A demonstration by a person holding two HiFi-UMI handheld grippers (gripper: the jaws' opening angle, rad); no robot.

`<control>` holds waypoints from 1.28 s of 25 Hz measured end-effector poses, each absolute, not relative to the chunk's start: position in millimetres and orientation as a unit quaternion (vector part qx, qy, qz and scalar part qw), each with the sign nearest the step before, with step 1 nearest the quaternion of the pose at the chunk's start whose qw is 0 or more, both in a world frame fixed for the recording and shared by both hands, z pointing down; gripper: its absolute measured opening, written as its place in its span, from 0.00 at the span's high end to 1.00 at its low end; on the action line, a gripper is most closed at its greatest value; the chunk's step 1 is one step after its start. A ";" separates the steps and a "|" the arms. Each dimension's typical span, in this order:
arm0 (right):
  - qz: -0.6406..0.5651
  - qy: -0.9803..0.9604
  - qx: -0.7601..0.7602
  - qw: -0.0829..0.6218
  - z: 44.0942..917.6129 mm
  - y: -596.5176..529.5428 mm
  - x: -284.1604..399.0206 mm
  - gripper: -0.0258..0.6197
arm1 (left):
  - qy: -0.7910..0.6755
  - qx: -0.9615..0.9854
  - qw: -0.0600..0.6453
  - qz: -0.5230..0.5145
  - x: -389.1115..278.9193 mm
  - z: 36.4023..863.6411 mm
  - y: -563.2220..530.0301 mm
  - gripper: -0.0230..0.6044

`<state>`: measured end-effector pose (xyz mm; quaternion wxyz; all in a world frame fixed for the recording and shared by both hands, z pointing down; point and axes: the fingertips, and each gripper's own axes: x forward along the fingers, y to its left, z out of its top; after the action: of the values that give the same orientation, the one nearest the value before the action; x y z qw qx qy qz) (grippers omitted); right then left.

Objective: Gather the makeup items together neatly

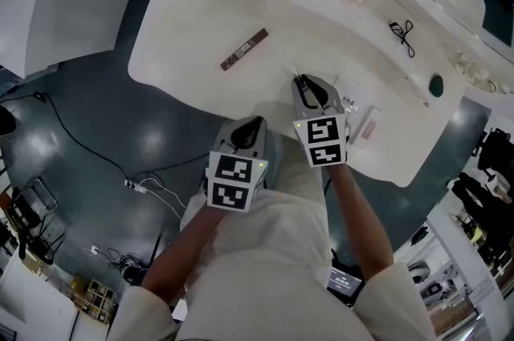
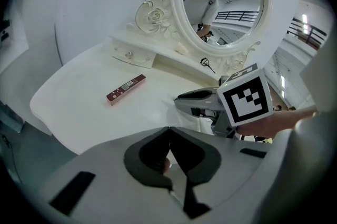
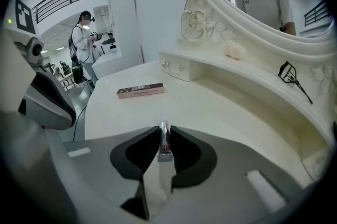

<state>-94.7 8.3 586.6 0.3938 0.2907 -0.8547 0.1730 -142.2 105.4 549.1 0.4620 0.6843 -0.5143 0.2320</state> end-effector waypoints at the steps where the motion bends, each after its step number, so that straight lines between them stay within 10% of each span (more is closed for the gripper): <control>1: 0.174 -0.855 0.291 0.391 584.9 8.4 -94.3 0.86 | -0.514 0.685 0.461 0.232 -141.5 548.4 105.4 0.95; 32: 0.200 -0.854 0.361 0.317 530.5 27.5 -38.3 0.86 | -0.494 0.728 0.407 0.245 -109.2 514.4 97.1 0.95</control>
<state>-38.3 27.5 530.5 0.3165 0.3610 -0.8540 0.2004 -109.2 97.1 514.4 0.4069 0.7278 -0.4945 0.2454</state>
